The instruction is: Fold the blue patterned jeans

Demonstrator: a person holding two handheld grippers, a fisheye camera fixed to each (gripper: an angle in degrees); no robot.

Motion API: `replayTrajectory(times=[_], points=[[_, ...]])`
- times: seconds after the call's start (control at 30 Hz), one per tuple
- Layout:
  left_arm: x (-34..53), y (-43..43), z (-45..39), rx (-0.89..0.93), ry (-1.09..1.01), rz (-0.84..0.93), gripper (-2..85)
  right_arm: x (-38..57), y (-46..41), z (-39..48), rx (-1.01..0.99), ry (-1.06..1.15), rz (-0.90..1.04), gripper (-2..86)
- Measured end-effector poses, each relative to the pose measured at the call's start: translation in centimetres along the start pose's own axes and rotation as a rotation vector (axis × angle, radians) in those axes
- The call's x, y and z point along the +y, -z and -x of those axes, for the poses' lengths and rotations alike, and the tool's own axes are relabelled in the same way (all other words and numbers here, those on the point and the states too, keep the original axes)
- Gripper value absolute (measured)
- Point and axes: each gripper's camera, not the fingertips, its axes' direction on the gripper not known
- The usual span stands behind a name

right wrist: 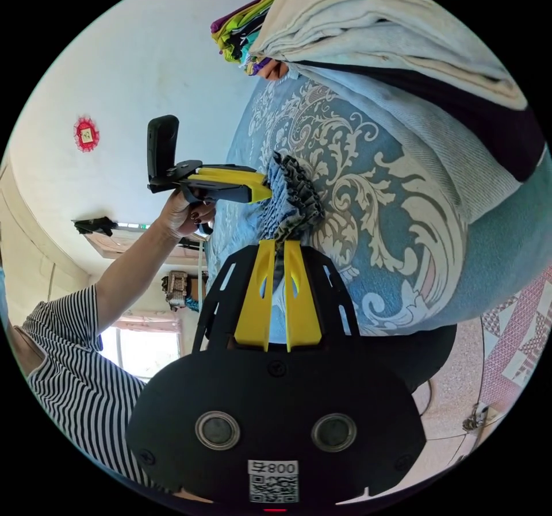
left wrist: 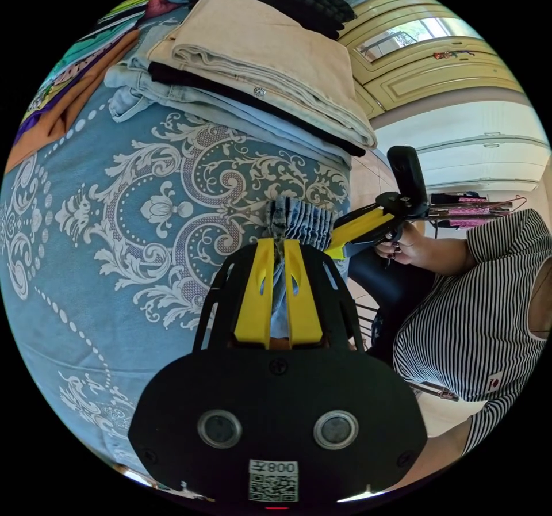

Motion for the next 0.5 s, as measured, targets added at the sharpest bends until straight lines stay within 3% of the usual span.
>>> replayTrajectory(times=[0.5], points=[[-0.9,1.6,-2.2,-0.035,-0.015,-0.008,1.8,0.3,0.9,0.6,-0.054,0.014,-0.045,2.3]])
